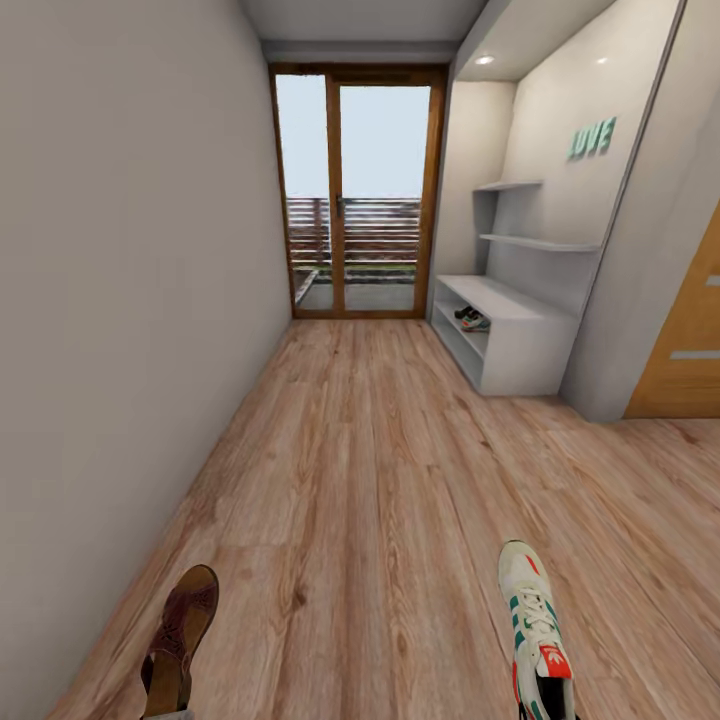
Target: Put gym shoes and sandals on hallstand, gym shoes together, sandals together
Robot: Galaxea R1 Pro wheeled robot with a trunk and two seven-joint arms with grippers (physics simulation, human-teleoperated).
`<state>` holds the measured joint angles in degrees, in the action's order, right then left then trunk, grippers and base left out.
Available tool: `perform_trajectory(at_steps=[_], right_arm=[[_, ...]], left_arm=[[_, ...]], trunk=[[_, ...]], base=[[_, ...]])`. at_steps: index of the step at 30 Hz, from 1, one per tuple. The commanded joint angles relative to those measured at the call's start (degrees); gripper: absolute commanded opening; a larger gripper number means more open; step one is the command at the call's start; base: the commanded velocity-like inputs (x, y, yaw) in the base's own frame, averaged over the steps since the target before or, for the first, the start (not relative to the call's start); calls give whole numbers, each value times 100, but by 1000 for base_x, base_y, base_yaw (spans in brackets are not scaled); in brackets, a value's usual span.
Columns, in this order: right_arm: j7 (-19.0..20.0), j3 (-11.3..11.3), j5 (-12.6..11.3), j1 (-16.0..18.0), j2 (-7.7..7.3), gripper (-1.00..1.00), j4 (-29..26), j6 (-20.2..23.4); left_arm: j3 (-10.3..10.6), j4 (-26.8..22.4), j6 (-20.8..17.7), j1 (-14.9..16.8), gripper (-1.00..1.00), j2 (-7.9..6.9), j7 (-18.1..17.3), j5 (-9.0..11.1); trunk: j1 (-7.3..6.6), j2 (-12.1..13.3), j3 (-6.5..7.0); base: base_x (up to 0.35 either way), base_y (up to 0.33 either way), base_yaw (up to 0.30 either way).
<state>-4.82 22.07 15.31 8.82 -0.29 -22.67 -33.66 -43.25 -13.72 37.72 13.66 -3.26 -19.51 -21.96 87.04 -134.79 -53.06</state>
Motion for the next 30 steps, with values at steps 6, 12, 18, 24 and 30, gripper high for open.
perform_trajectory(at_steps=[6,12,18,24,30], right_arm=[[-28,25,60,5,2,-100,4,-18],[-28,25,60,5,2,-100,6,-18],[-28,25,60,6,2,-100,7,-18],[-28,25,60,5,2,-100,1,-18],[-27,25,60,5,2,-100,6,-18]], left_arm=[[-51,1,16,5,-100,1,-36,-36],[-52,1,16,5,-100,1,-36,-36],[-51,1,16,5,-100,1,-36,-36],[-51,1,16,5,-100,1,-36,-36],[-51,1,16,5,-100,1,-36,-36]], trunk=[[2,-2,-5],[2,-2,-5],[2,-2,-5],[2,-2,-5],[2,-2,-5]], base=[[338,0,0],[337,0,0],[337,0,0],[337,0,0],[337,0,0]])
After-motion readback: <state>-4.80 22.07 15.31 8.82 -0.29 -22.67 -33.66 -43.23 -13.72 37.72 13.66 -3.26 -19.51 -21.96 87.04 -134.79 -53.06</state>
